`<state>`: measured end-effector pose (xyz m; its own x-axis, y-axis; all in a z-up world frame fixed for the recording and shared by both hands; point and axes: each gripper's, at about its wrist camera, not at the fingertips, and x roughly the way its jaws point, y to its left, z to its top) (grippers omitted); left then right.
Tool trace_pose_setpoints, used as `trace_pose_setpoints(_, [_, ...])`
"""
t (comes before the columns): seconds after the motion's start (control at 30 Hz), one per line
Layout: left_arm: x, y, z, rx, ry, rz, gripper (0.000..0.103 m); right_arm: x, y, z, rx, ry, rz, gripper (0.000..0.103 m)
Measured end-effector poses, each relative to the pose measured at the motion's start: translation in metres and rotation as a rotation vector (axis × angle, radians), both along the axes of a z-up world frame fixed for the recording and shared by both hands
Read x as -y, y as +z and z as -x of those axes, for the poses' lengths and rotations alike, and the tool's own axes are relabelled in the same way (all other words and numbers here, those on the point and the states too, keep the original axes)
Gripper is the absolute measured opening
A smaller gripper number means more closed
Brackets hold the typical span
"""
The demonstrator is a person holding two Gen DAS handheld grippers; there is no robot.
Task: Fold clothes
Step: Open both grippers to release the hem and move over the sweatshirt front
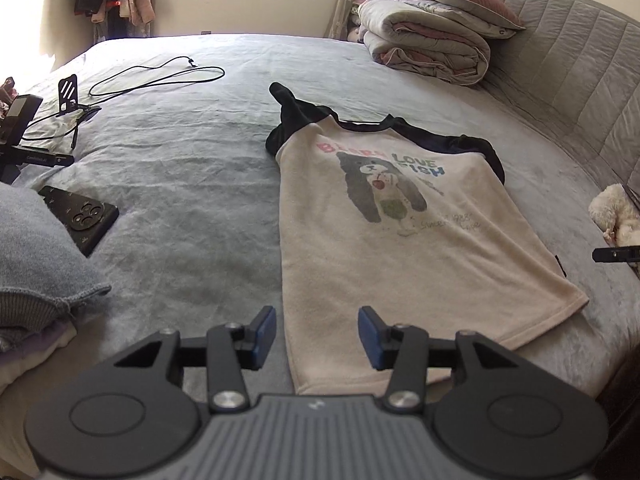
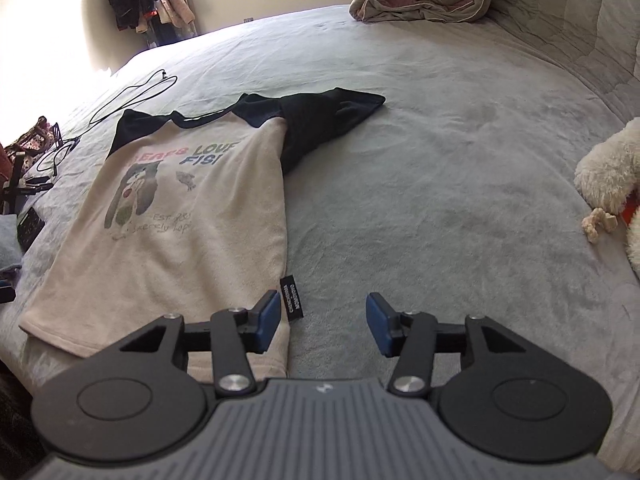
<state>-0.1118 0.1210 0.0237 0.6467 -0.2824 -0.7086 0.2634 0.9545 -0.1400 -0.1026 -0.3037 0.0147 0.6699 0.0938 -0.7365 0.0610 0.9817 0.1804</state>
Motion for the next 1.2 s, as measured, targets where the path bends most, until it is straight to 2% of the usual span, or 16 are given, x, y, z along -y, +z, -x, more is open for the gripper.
trace_pose_setpoints(0.13, [0.009,0.003,-0.021,0.032,0.023,0.052,0.057,0.001,-0.001,-0.022,-0.009,-0.047,-0.040,0.056])
trace_pose_setpoints(0.27, [0.025,0.005,-0.040,0.054,0.017,0.075,0.063,0.001,-0.003,-0.042,-0.028,-0.106,-0.128,0.056])
trace_pose_setpoints(0.37, [0.039,0.007,-0.054,0.069,-0.004,0.101,0.070,0.002,0.002,-0.049,-0.018,-0.152,-0.210,0.058])
trace_pose_setpoints(0.47, [0.055,0.006,-0.068,0.084,-0.022,0.130,0.072,0.004,0.006,-0.053,0.003,-0.198,-0.261,0.060])
trace_pose_setpoints(0.63, [0.087,-0.009,-0.097,0.104,-0.044,0.186,0.071,0.012,0.002,-0.062,0.019,-0.256,-0.296,0.060])
trace_pose_setpoints(0.83, [0.107,-0.042,-0.132,0.153,0.009,0.263,0.054,0.027,-0.012,-0.091,0.012,-0.263,-0.297,0.060])
trace_pose_setpoints(1.0, [0.100,-0.060,-0.145,0.184,0.052,0.234,0.054,0.040,-0.025,-0.131,0.028,-0.262,-0.319,0.060])
trace_pose_setpoints(1.2, [0.093,-0.074,-0.160,0.154,0.102,0.248,0.056,0.036,-0.050,-0.168,-0.007,-0.305,-0.385,0.060])
